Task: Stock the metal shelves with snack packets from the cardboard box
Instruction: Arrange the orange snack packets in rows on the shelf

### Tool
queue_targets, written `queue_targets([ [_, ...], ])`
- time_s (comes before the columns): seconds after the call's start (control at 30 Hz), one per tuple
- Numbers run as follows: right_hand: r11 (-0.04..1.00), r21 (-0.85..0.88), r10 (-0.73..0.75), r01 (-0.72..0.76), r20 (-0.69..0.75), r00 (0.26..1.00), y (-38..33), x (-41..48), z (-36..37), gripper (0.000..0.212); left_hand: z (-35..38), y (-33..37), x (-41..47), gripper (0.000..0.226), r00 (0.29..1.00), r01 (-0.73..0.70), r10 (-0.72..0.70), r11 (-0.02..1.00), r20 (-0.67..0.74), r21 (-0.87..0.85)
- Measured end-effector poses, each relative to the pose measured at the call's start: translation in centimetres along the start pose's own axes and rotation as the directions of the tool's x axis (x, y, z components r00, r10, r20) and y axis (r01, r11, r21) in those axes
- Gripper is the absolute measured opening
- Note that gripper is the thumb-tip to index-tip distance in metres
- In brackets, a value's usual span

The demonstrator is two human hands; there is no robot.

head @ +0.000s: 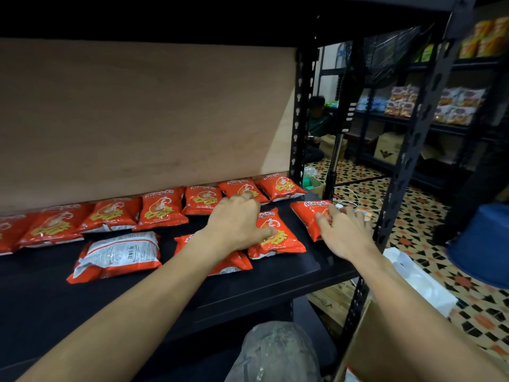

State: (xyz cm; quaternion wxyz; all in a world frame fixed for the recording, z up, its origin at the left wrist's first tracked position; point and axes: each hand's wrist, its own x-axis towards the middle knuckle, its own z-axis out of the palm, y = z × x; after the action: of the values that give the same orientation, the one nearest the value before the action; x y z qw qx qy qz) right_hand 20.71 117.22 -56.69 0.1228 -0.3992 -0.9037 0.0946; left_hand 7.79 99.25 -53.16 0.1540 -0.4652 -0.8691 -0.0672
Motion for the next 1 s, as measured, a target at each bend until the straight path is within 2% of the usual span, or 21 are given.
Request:
queue_targets([
  [0.27,0.999,0.014,-0.045,0.045,-0.006,0.999,-0.6,0.6,-0.2,0.062,1.3,-0.1,0.5,0.054,0.996,0.066,-0.069,0.995,-0.047,-0.074],
  [0.43,0.998,0.006,-0.064,0.064,0.012,0.998,-1.5,2.0,0.3,0.062,1.4,-0.2,1.1,0.046,0.997,0.065,-0.067,0.997,-0.032,-0.042],
  [0.67,0.995,-0.003,-0.097,0.097,0.013,0.995,-2.3,3.3,0.7,0.061,1.7,-0.3,2.3,0.053,0.998,0.066,-0.066,0.997,0.004,0.035],
  [1.0,0.990,0.070,-0.117,0.118,-0.020,0.993,-2.7,4.3,1.0,0.060,2.5,-0.7,3.4,0.051,0.996,0.093,-0.093,0.995,-0.016,0.030],
])
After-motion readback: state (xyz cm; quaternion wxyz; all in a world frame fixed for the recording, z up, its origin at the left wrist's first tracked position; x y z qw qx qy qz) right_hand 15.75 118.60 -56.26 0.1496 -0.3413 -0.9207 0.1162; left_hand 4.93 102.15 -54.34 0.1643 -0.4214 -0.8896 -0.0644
